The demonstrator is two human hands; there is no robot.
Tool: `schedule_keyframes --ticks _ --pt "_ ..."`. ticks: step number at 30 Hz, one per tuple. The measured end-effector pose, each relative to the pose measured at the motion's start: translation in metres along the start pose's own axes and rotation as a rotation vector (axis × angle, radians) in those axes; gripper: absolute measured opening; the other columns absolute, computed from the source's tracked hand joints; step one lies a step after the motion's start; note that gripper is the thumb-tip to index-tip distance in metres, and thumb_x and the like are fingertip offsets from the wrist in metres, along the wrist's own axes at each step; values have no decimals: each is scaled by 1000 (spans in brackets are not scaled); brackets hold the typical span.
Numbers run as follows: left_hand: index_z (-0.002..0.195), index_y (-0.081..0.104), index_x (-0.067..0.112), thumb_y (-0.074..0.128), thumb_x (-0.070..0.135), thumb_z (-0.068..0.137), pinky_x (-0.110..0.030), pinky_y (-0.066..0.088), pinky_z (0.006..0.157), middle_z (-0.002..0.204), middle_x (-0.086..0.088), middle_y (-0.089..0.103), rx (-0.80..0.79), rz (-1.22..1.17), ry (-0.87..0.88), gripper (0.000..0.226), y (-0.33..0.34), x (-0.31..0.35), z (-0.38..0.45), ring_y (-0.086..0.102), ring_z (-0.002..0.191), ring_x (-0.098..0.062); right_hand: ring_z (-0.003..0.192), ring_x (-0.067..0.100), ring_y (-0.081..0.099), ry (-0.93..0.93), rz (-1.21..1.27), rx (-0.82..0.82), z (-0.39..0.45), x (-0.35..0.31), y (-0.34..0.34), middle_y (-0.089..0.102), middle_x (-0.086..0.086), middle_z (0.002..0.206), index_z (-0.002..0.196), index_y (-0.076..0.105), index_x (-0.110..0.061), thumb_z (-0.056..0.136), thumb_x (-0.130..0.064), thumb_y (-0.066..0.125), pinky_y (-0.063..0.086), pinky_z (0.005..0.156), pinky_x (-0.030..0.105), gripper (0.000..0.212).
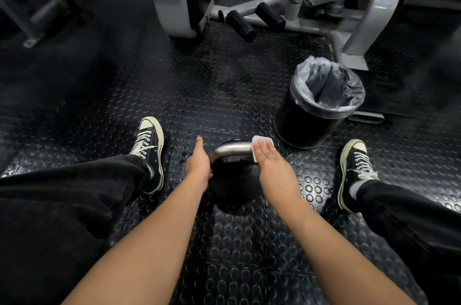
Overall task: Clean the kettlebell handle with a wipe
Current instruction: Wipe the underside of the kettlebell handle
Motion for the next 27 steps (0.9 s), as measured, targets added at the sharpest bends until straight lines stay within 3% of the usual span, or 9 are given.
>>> schedule_keyframes --ticks 4,8,11,13,15,18,20,24,27 --pt "118 59 28 37 97 51 -48 56 90 106 -6 72 10 15 4 98 0 3 -8 70 91 -29 156 16 2 -34 3 -20 8 -12 0 10 -2 169 162 11 -15 96 12 30 21 121 26 73" --pt "118 59 29 38 97 51 -48 57 88 104 -6 73 11 7 -3 98 1 4 -7 71 92 -30 156 17 -2 -97 11 12 -12 -12 9 7 -2 169 161 13 -14 92 14 35 29 115 21 78" --pt "122 54 31 40 97 49 -47 56 89 109 -4 71 10 4 -8 100 -1 1 -2 70 93 -30 154 14 -2 -8 59 68 -14 3 17 2 -5 167 161 11 -15 86 21 36 41 106 21 87" --pt "126 54 31 40 97 49 -47 55 90 111 -4 70 8 6 -2 102 -2 1 -2 70 94 -30 153 15 3 18 68 99 -11 1 22 8 -2 167 160 17 -12 82 23 41 47 99 22 90" --pt "123 57 29 39 96 50 -46 56 90 109 -5 71 5 11 4 101 0 3 -10 70 94 -30 150 22 17 -1 60 141 -11 -8 30 27 5 164 155 33 -6 71 27 53 52 87 19 93" --pt "116 61 27 38 95 53 -45 57 88 103 -6 73 7 10 11 95 0 6 -14 70 91 -30 147 27 32 5 1 168 -15 -16 42 36 6 160 150 44 -6 60 28 60 41 61 8 97" --pt "118 60 27 39 96 50 -46 57 88 105 -6 72 4 6 0 99 1 4 -9 71 91 -30 148 24 28 40 9 183 -20 -11 49 29 2 161 152 42 -9 61 30 57 35 57 9 100" --pt "121 58 28 40 97 48 -47 56 89 108 -6 71 9 4 -5 102 -1 0 -2 71 92 -31 149 21 21 66 56 239 -18 -4 55 23 -4 161 153 40 -11 64 32 51 44 54 15 100" --pt "119 59 30 41 95 49 -47 56 90 109 -5 71 -5 -10 4 97 1 3 -10 70 95 -31 149 23 26 51 53 286 -12 -17 61 33 -1 161 151 44 -10 64 31 55 26 55 5 97"
Point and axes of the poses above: each hand's wrist, its own z-axis towards the middle knuckle, its own y-axis out of the palm, x = y × z, the point moved 3 cm from there along z, towards the middle knuckle
